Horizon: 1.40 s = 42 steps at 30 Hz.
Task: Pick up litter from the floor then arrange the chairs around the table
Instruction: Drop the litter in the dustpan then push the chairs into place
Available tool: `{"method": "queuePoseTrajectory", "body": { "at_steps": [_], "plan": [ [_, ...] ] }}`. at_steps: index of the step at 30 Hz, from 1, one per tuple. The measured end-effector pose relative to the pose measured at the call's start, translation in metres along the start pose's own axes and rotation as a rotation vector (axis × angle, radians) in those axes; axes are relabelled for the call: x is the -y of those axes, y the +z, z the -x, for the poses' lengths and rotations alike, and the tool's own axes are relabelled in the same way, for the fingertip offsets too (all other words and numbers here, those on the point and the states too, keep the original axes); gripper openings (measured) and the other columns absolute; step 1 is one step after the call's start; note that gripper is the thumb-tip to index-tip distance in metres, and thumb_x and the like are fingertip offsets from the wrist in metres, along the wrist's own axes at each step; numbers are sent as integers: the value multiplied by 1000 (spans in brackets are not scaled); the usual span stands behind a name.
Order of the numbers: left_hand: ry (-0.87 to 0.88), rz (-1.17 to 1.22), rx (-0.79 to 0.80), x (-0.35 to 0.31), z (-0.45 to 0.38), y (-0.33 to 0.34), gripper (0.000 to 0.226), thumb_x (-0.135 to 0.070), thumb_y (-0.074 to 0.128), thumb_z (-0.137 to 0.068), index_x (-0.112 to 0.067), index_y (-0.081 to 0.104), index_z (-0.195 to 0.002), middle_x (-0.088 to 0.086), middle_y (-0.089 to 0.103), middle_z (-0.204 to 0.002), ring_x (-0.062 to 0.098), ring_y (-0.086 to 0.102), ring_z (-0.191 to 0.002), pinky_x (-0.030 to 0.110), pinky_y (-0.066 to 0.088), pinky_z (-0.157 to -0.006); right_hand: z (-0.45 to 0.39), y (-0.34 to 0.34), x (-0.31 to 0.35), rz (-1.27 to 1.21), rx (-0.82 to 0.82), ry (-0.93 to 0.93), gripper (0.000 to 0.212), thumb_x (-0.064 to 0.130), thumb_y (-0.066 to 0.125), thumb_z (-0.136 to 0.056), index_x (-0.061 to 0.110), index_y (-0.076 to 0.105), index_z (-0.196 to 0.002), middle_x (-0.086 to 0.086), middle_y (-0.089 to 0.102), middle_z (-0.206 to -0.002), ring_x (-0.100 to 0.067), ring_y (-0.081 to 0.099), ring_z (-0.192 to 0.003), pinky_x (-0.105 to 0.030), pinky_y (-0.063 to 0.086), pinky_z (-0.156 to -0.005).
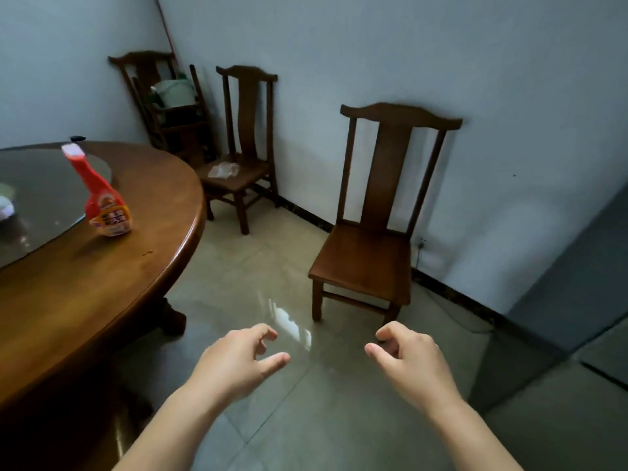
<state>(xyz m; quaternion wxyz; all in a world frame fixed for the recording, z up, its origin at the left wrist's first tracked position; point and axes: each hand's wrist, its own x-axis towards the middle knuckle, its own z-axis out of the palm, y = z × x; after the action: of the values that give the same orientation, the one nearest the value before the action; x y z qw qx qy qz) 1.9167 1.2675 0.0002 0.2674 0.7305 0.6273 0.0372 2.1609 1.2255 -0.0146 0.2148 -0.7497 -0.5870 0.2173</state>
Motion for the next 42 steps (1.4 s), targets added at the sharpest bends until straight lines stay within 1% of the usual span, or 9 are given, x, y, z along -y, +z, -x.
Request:
{"method": "queuePoseTrajectory", "body": {
  "at_steps": [4, 9, 16, 21, 23, 28, 34, 39, 42],
  "plan": [
    [5, 5, 30, -30, -64, 11, 44, -61, 57, -78, -36, 54, -115, -11, 65, -103, 7, 60, -92, 23, 46, -76, -58, -9, -27, -12, 29, 37, 23, 44, 61, -80, 26, 61, -94, 4, 66, -80, -17, 61, -81, -32, 51, -74],
    [27, -1, 19, -68, -168, 11, 42, -60, 56, -79, -35, 54, -114, -10, 64, -106, 9, 61, -97, 25, 47, -81, -159, -29, -49, 16, 33, 42, 21, 46, 60, -81, 30, 59, -93, 9, 63, -77, -12, 59, -77, -31, 51, -71],
    [146, -62, -1, -160, -338, -13, 41, -54, 52, -84, -35, 49, -121, -10, 61, -116, 12, 57, -105, 27, 45, -85, -319, -96, -82, 42, -21, 89, 22, 45, 59, -83, 28, 59, -97, 11, 61, -78, -6, 57, -75, -28, 54, -69],
    [237, -72, 4, -232, -425, -20, 42, -53, 51, -87, -35, 47, -124, -9, 58, -122, 11, 55, -109, 27, 46, -90, -405, -141, -111, 7, -47, 105, 24, 40, 60, -85, 24, 59, -102, 7, 61, -83, -7, 56, -75, -18, 42, -58],
    [244, -77, 6, -253, -457, -20, 42, -54, 51, -86, -35, 48, -123, -9, 59, -119, 9, 56, -106, 26, 49, -90, -439, -157, -125, 23, -68, 97, 25, 41, 59, -84, 25, 58, -103, 7, 61, -82, -7, 56, -75, -18, 39, -56],
    [198, -75, -63, -306, -546, -15, 43, -53, 54, -84, -35, 49, -123, -10, 59, -119, 6, 57, -102, 24, 50, -86, -549, -200, -173, 6, -94, 41, 28, 39, 60, -84, 22, 58, -106, 8, 60, -83, -10, 57, -79, -23, 46, -65],
    [116, -62, -122, -399, -645, -11, 46, -48, 55, -86, -33, 45, -128, -11, 52, -128, 5, 54, -107, 18, 43, -85, -688, -263, -230, 61, -121, -87, 31, 36, 59, -87, 20, 54, -113, 1, 60, -113, -9, 53, -93, -20, 41, -74],
    [145, -85, -131, -488, -723, -21, 51, -47, 53, -87, -32, 40, -134, -10, 45, -134, 7, 50, -114, 22, 46, -92, -785, -304, -257, 87, -158, -187, 36, 39, 58, -86, 21, 52, -116, 2, 55, -119, -12, 51, -107, -20, 40, -81],
    [169, -90, -174, -525, -765, -21, 56, -48, 54, -86, -32, 35, -137, -8, 36, -144, 11, 43, -125, 29, 44, -102, -826, -313, -267, 120, -188, -246, 40, 40, 58, -86, 21, 48, -119, 0, 49, -126, -15, 46, -114, -23, 42, -88]
  ]
}}
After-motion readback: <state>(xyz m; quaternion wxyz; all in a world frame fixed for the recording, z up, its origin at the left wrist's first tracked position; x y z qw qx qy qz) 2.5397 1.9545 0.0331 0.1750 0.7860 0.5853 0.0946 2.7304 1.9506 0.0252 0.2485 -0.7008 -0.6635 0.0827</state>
